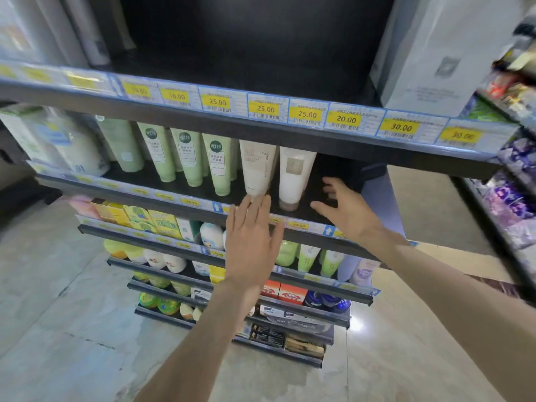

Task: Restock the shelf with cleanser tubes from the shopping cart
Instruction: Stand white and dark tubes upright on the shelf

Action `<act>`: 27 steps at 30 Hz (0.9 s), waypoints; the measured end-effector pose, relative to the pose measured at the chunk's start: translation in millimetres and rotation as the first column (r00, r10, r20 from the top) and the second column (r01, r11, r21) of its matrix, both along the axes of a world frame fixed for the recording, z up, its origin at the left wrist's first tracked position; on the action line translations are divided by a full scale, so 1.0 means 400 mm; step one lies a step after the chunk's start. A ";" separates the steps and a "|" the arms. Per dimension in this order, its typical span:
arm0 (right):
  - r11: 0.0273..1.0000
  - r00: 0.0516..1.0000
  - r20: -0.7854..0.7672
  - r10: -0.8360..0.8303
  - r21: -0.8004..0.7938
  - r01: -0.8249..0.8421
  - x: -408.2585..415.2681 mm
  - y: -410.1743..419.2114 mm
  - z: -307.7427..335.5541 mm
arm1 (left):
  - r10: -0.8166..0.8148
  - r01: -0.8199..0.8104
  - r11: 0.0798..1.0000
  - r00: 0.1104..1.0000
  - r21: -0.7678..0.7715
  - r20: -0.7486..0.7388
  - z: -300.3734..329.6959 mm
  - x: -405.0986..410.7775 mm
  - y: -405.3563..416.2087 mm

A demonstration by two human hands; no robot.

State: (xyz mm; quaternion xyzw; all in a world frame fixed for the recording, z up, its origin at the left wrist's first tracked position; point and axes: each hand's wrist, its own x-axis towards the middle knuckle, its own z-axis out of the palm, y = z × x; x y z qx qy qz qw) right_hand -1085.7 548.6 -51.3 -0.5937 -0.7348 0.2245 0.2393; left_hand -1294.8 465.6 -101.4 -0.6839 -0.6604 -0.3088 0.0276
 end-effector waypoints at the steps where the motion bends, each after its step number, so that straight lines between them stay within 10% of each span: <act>1: 1.000 1.000 0.027 -0.004 0.012 0.004 0.008 -0.034 0.011 | -0.010 0.008 0.999 0.999 -0.040 -0.038 0.006 -0.009 -0.027; 10: 0.999 0.911 0.410 -0.045 0.044 0.029 0.051 -0.433 0.161 | -0.150 0.066 0.951 0.953 -0.303 -0.264 0.171 -0.001 -0.325; 27: 0.893 0.766 0.494 -0.412 0.053 0.446 0.428 -1.227 0.283 | -0.631 0.558 0.760 0.756 -0.333 -0.174 0.306 0.412 -0.792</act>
